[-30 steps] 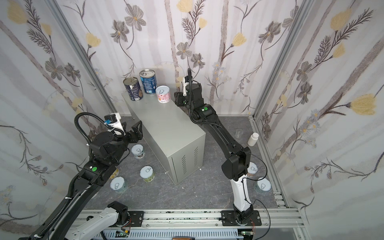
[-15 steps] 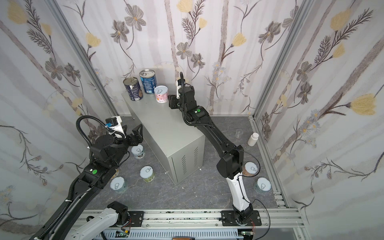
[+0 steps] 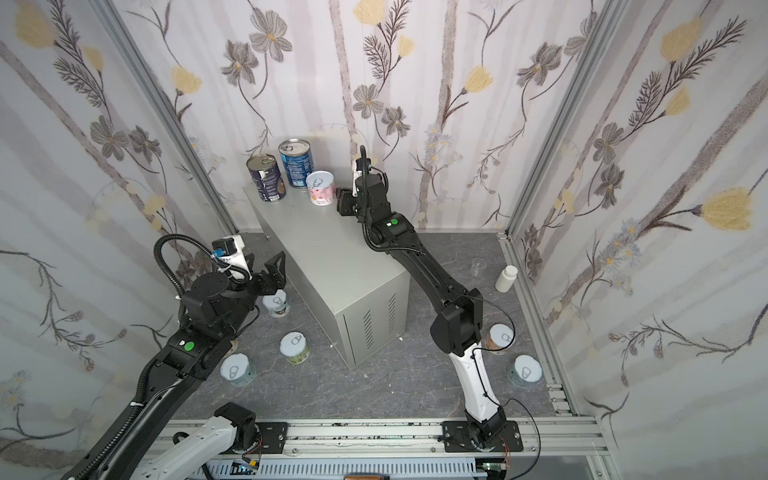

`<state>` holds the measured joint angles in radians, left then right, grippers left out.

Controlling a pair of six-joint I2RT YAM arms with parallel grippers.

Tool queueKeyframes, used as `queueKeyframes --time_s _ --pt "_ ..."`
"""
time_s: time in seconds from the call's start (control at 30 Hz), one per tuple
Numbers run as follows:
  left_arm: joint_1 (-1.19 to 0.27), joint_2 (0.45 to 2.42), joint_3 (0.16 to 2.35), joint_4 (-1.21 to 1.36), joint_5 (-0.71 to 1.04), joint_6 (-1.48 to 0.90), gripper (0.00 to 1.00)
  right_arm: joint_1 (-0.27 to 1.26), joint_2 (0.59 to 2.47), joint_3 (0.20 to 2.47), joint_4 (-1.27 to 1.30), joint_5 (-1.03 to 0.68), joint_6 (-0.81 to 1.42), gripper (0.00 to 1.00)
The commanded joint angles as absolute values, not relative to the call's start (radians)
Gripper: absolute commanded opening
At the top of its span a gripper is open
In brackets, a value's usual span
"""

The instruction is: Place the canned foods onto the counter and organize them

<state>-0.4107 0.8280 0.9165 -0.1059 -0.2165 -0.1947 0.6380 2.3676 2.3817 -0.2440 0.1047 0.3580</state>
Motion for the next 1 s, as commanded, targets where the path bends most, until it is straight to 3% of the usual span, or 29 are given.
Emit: queueKeyframes --time_s 0.0,0.23,0.6,0.73,0.97 --pt "-0.41 0.822 0.908 -0.103 -0.227 -0.212 0.85 0.64 2.378 2.395 -0.221 0.102 0.371 0.61" --pt "-0.407 0.784 0.852 -0.158 -0.203 -0.251 0.95 0.623 2.332 2.395 -0.257 0.105 0.36 0.71" --pt "-0.407 0.731 0.77 -0.29 -0.2 -0.354 1.0 0.619 2.179 2.374 -0.321 0.052 0.249 0.91" --pt "-0.426 0.702 0.734 -0.333 -0.199 -0.387 1.0 0.618 2.072 2.258 -0.299 0.047 0.218 0.94" --pt "-0.505 0.687 0.634 -0.382 -0.307 -0.496 1.0 0.606 1.771 1.865 -0.133 0.024 0.194 1.0"
